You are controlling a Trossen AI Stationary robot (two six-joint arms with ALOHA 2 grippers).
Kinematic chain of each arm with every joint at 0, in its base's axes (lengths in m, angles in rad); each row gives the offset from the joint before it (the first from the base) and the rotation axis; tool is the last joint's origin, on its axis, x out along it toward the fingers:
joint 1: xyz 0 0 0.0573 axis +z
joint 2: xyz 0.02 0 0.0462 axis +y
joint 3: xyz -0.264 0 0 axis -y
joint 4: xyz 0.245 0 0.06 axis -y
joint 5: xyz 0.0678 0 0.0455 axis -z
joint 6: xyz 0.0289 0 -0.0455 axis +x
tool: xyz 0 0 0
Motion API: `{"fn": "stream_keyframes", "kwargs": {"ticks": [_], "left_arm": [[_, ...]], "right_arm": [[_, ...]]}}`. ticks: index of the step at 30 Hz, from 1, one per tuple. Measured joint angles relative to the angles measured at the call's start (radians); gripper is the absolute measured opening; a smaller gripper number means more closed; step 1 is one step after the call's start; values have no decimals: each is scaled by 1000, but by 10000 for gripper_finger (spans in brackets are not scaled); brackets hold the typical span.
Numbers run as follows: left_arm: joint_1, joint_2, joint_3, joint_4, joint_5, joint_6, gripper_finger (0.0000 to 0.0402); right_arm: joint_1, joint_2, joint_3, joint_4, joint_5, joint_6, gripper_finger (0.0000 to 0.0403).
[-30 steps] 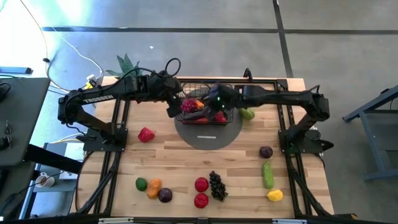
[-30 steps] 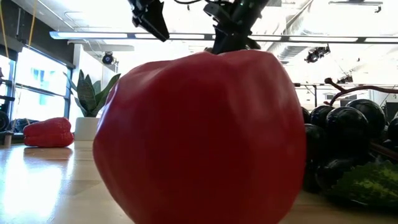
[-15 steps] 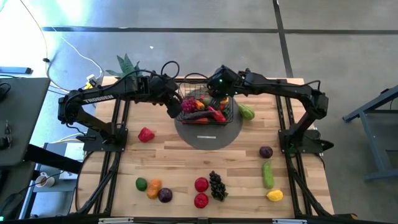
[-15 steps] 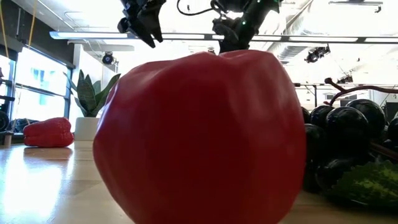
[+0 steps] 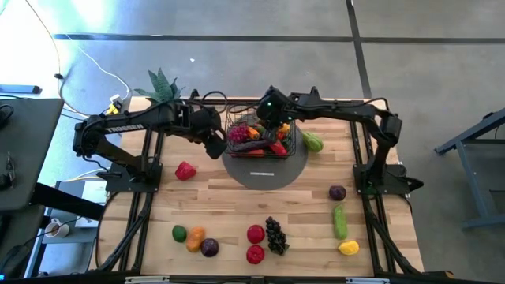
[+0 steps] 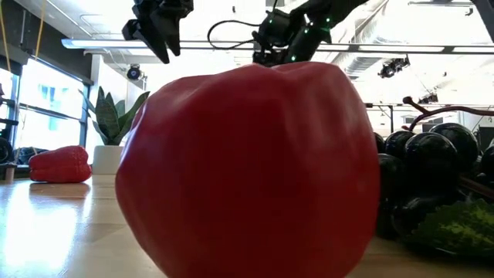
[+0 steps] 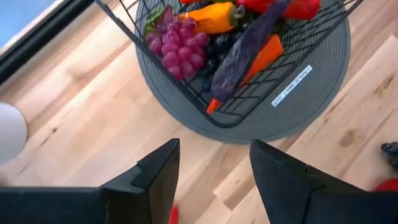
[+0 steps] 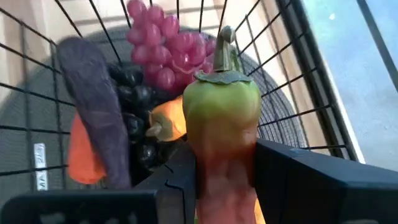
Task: Build produce basket
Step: Put the red chili pepper into the wire basket, then put the green lime into the wire basket
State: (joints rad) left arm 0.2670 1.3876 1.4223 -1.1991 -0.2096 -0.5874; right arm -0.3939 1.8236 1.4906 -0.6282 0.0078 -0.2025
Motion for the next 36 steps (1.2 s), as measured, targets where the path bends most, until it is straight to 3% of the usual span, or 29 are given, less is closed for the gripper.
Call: {"fn": "stream_keyframes", "kwargs": {"ticks": [17, 36], "left_arm": [[-75, 0, 0, -9, -4, -42, 184], [-72, 0, 0, -9, -11, -28, 184]], "right_arm": [[-70, 120, 0, 81, -18, 44, 96], [-70, 121, 40, 24, 26, 126, 201]]}}
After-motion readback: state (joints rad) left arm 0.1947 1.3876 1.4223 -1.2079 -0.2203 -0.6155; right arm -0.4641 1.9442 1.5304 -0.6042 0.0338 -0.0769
